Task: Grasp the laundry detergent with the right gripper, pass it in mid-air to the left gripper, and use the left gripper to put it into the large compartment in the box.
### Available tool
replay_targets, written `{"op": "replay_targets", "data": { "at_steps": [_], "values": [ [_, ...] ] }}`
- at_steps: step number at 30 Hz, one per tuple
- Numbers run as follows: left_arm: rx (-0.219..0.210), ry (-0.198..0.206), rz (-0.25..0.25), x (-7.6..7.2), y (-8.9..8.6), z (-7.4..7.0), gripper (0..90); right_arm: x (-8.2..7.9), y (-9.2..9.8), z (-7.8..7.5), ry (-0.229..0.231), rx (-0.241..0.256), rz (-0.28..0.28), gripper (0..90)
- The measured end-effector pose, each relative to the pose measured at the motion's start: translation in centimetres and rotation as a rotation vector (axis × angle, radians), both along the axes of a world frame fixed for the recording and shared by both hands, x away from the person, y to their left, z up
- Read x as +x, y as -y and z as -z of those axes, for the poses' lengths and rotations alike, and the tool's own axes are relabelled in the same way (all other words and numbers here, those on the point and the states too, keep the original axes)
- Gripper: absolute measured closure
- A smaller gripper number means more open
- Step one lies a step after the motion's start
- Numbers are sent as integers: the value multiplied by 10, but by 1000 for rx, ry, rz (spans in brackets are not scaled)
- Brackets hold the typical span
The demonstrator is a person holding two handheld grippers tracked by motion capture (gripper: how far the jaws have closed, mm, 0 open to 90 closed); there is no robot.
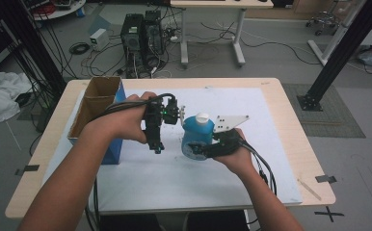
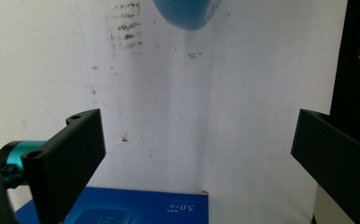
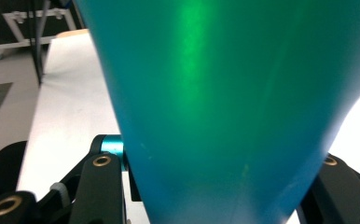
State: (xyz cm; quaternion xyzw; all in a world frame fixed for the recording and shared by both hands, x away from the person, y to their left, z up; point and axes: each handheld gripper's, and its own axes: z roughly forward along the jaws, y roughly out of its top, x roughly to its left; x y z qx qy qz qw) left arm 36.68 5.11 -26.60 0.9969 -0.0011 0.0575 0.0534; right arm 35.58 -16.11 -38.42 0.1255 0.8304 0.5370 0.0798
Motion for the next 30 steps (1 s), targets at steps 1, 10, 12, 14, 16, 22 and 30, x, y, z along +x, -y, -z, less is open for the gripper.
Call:
{"op": "replay_targets", "data": {
  "at_steps": [1, 10, 12, 14, 16, 22, 30],
  "values": [
    [-1, -2, 10, -1, 3, -4, 29, -1, -6, 2, -2, -3, -25, 468],
    [5, -4, 35, -5, 11, -11, 29, -5, -24, 6, 1, -11, -73, 471],
    [7, -7, 41, -6, 14, -12, 29, -6, -27, 6, 0, -9, -86, 471],
    [14, -6, 51, -7, 16, -14, 29, -8, -30, 5, -5, -13, -96, 472],
    [14, -7, 53, -8, 18, -14, 29, -9, -34, 5, 1, -16, -108, 473],
    [18, -14, 67, -12, 25, -17, 29, -11, -43, 5, -1, -27, -131, 476],
    [31, -22, 76, -15, 31, -14, 29, -11, -50, 3, 10, -23, -140, 479]
  ]
}}
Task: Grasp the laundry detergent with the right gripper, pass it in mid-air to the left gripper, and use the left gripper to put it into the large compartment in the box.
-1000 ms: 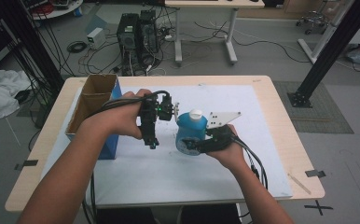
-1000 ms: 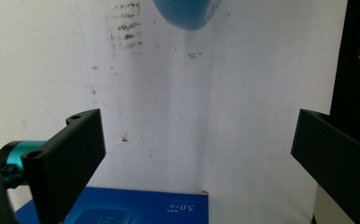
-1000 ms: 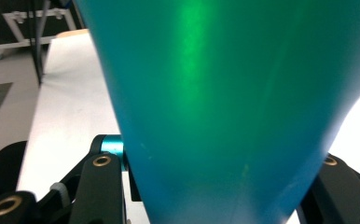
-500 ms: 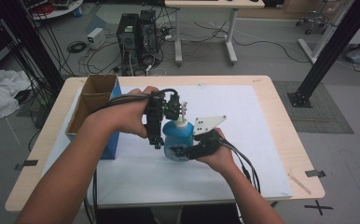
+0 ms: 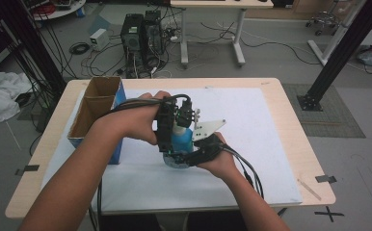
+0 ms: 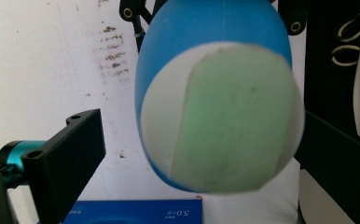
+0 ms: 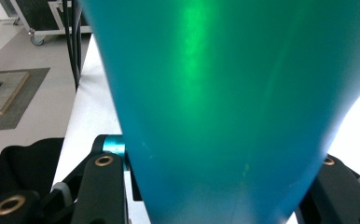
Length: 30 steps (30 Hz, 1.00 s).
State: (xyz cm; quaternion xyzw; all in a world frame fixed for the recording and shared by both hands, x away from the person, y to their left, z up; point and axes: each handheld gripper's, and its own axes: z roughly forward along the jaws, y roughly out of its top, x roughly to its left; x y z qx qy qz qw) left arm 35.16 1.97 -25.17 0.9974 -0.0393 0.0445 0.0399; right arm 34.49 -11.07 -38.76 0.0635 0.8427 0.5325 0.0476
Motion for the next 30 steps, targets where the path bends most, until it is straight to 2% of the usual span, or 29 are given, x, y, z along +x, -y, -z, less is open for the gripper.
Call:
{"op": "replay_targets", "data": {
  "at_steps": [3, 13, 16, 18, 30],
  "values": [
    [5, 0, 0, -1, 3, 1, 29, -1, -2, -1, -18, 5, -4, 479],
    [32, -7, -8, 0, 6, 7, 30, -1, -4, -2, -11, 6, -3, 479],
    [32, -10, -2, 2, 6, 7, 94, -2, -4, -3, -19, 5, -4, 479],
    [31, -7, -7, 2, 6, 8, 94, -1, -4, -3, -3, 2, -5, 479],
    [38, 9, 1, 2, 6, 11, 115, 0, -6, -2, -4, 2, -2, 479]
  ]
}}
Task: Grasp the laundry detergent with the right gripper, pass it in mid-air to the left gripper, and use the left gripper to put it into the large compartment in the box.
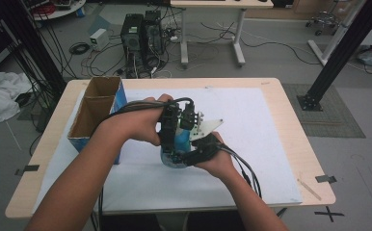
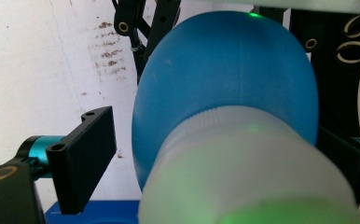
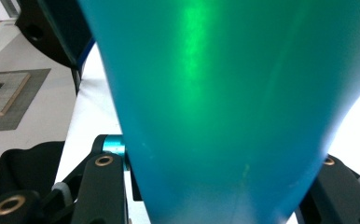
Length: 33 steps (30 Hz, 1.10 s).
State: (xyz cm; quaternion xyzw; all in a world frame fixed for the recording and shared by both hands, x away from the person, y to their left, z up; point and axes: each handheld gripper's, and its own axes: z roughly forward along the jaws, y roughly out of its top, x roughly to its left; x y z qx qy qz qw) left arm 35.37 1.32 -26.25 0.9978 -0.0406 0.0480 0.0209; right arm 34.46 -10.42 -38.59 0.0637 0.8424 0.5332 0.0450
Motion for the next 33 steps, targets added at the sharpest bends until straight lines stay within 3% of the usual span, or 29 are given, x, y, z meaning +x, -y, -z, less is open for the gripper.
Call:
{"op": "replay_targets", "data": {
  "at_steps": [3, 9, 15, 17, 19, 20, 23, 25, 26, 28, 33],
  "values": [
    [1, -11, -5, 0, -1, 1, 132, 0, -1, 0, 2, 3, 3, 479],
    [3, -3, -4, 0, -2, 1, 146, 0, -2, 0, -12, 9, 5, 479],
    [3, 5, -2, -1, -1, 2, 148, 1, -3, 1, 4, 2, 6, 478],
    [7, 2, -2, -1, -1, 2, 180, -1, -4, 0, -18, 9, 9, 479],
    [7, 6, -1, -1, -2, 1, 180, -1, -4, 0, -14, 10, 8, 478],
    [9, 6, 0, -1, -1, 1, 186, 1, -3, 1, 10, 2, 4, 479],
    [7, 3, 2, -2, -1, 2, 222, 0, -4, 1, -11, 9, 6, 479],
    [7, 3, 5, -2, -1, 2, 223, 1, -4, 1, 11, -1, 5, 479],
    [7, 3, 3, -2, -1, 2, 223, -1, -4, 1, -16, 12, 6, 479],
    [8, 3, 5, -2, -1, 1, 236, 1, -4, 1, 13, -4, 6, 479],
    [12, 4, 5, -2, 0, 2, 252, 0, -4, 1, -11, 6, 3, 479]
  ]
}}
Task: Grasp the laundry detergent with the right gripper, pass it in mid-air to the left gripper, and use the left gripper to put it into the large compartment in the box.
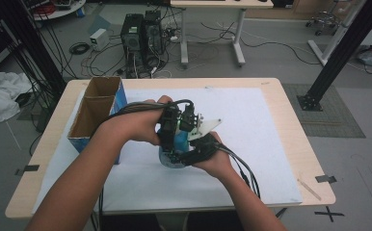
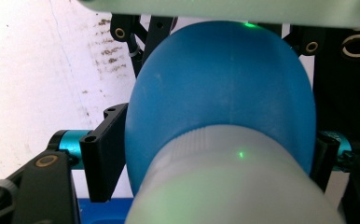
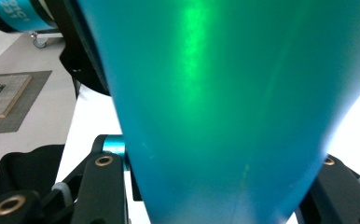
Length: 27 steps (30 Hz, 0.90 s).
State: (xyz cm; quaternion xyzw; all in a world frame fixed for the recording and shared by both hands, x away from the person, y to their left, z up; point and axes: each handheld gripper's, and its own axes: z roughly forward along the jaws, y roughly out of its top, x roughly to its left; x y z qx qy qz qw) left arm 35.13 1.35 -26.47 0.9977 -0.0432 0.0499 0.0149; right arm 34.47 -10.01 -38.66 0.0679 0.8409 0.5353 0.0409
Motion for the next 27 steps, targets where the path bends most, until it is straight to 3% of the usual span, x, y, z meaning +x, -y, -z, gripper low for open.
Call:
{"op": "replay_targets", "data": {
  "at_steps": [7, 9, 11, 17, 21, 27],
  "values": [
    [4, 1, 1, 0, 0, 0, 264, 0, 0, 0, -7, -1, -3, 479],
    [8, 4, 3, 0, 0, 0, 289, 1, 0, 0, 16, -13, -4, 479],
    [7, -4, 3, -1, 0, 0, 307, 0, 0, 0, 3, -5, -8, 479],
    [5, -19, 7, -1, 0, 0, 367, 1, 0, 1, 20, -12, -4, 479],
    [20, -36, -8, 0, -1, 1, 384, -1, -2, 1, 6, -4, -11, 480],
    [10, -40, -19, -2, -4, 3, 394, -2, -5, 3, -13, -4, -27, 480]
  ]
}}
